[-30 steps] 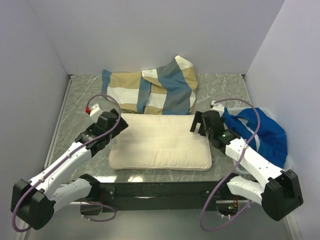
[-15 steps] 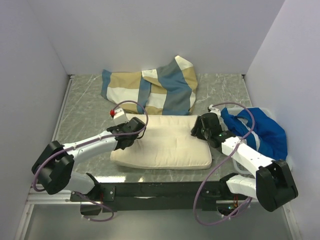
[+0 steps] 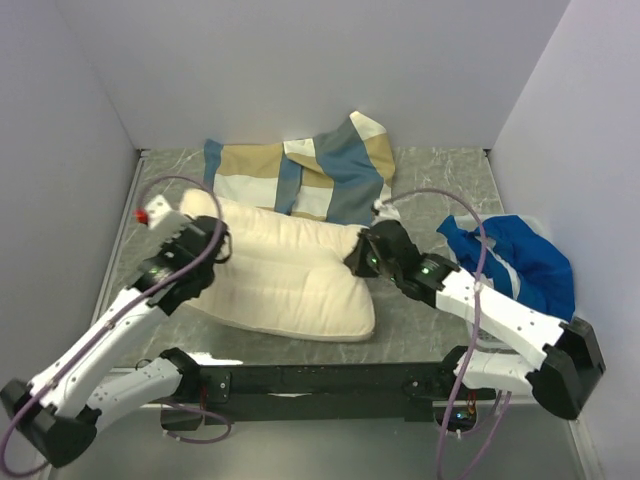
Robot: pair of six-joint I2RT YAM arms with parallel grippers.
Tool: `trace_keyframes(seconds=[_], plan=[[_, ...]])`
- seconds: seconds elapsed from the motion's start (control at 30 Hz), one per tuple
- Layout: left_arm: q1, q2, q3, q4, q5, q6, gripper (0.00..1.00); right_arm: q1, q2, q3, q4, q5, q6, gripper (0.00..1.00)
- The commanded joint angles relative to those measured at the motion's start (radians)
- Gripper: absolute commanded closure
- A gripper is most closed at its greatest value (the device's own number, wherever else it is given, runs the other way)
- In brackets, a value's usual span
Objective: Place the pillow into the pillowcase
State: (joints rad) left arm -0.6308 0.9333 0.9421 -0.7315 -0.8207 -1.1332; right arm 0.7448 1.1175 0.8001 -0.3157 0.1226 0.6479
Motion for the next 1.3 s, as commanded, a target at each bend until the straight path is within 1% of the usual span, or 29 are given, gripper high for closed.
trace_keyframes(seconds=[0.0, 0.03, 0.1, 0.13, 0.17, 0.2, 0.23, 0.27, 0.3, 0.37, 0.4, 0.43, 0.47, 0.5, 0.53, 0.57, 0.63, 0.7, 0.73, 0.77, 0.87, 0.9, 0.93, 1.0, 1.1, 1.17, 1.2, 1.23, 1.27], plan=[[0.158, -0.056, 0.066, 0.014, -0.045, 0.075, 0.99, 0.131, 0.155, 0.236, 0.156, -0.046, 0.012, 1.00], [0.230, -0.071, 0.063, 0.027, -0.034, 0.096, 0.99, 0.151, 0.197, 0.267, 0.187, -0.072, 0.010, 1.00], [0.307, -0.082, 0.050, 0.084, -0.017, 0.130, 0.97, 0.203, 0.330, 0.359, 0.281, -0.093, 0.004, 1.00], [0.375, -0.076, 0.049, 0.098, -0.011, 0.159, 0.96, 0.214, 0.379, 0.393, 0.306, -0.107, -0.001, 1.00], [0.405, -0.065, 0.056, 0.107, -0.002, 0.170, 0.96, 0.226, 0.474, 0.427, 0.313, -0.113, -0.005, 1.00], [0.457, -0.051, 0.064, 0.109, 0.005, 0.174, 0.92, 0.244, 0.519, 0.485, 0.385, -0.120, -0.007, 1.00], [0.479, -0.015, 0.089, 0.106, 0.015, 0.185, 0.87, 0.249, 0.565, 0.516, 0.411, -0.162, -0.005, 1.00], [0.496, 0.002, 0.102, 0.101, 0.059, 0.197, 0.76, 0.252, 0.649, 0.545, 0.450, -0.179, -0.005, 1.00], [0.508, 0.018, 0.116, 0.106, 0.083, 0.216, 0.49, 0.252, 0.686, 0.597, 0.469, -0.196, -0.002, 1.00], [0.508, 0.039, 0.138, 0.124, 0.150, 0.279, 0.26, 0.261, 0.785, 0.680, 0.489, -0.254, -0.023, 1.00], [0.508, 0.036, 0.135, 0.138, 0.170, 0.306, 0.15, 0.263, 0.812, 0.706, 0.483, -0.277, -0.031, 0.91], [0.510, 0.023, 0.121, 0.162, 0.182, 0.340, 0.12, 0.266, 0.829, 0.727, 0.477, -0.294, -0.040, 0.67], [0.508, 0.013, 0.110, 0.178, 0.195, 0.361, 0.09, 0.268, 0.838, 0.738, 0.475, -0.305, -0.050, 0.52], [0.508, 0.004, 0.100, 0.193, 0.228, 0.380, 0.07, 0.268, 0.834, 0.738, 0.472, -0.304, -0.057, 0.40], [0.508, -0.007, 0.086, 0.196, 0.244, 0.394, 0.07, 0.269, 0.823, 0.731, 0.471, -0.299, -0.065, 0.24], [0.508, -0.010, 0.078, 0.198, 0.267, 0.398, 0.07, 0.269, 0.790, 0.710, 0.469, -0.270, -0.073, 0.19], [0.505, -0.008, 0.055, 0.207, 0.382, 0.406, 0.09, 0.260, 0.750, 0.692, 0.437, -0.218, -0.086, 0.11], [0.475, -0.005, 0.028, 0.208, 0.449, 0.388, 0.09, 0.223, 0.687, 0.663, 0.370, -0.125, -0.080, 0.09], [0.455, -0.004, -0.006, 0.211, 0.446, 0.379, 0.07, 0.199, 0.665, 0.648, 0.351, -0.101, -0.073, 0.09], [0.429, -0.004, -0.022, 0.216, 0.439, 0.363, 0.01, 0.148, 0.632, 0.619, 0.322, -0.089, -0.053, 0.09], [0.301, 0.002, -0.086, 0.231, 0.384, 0.291, 0.01, 0.067, 0.610, 0.594, 0.284, -0.075, -0.063, 0.08], [0.217, 0.007, -0.098, 0.233, 0.356, 0.242, 0.01, 0.029, 0.620, 0.606, 0.262, -0.064, -0.079, 0.08], [0.176, 0.025, -0.117, 0.228, 0.294, 0.218, 0.01, 0.018, 0.636, 0.626, 0.238, -0.046, -0.097, 0.07], [0.084, 0.059, -0.131, 0.230, 0.252, 0.161, 0.01, -0.008, 0.709, 0.698, 0.190, -0.043, -0.149, 0.07], [0.014, 0.156, -0.138, 0.236, 0.204, 0.115, 0.01, -0.016, 0.830, 0.796, 0.153, -0.006, -0.215, 0.06], [-0.012, 0.241, -0.126, 0.210, 0.149, 0.080, 0.01, -0.031, 0.928, 0.876, 0.126, -0.006, -0.231, 0.06], [-0.027, 0.298, -0.118, 0.183, 0.123, 0.013, 0.01, -0.039, 0.959, 0.901, 0.119, -0.014, -0.232, 0.06], [-0.030, 0.329, -0.103, 0.119, 0.102, -0.032, 0.01, -0.053, 1.013, 0.921, 0.118, -0.021, -0.232, 0.06], [-0.030, 0.361, -0.097, 0.104, 0.089, -0.057, 0.01, -0.061, 1.037, 0.960, 0.113, -0.043, -0.234, 0.05]])
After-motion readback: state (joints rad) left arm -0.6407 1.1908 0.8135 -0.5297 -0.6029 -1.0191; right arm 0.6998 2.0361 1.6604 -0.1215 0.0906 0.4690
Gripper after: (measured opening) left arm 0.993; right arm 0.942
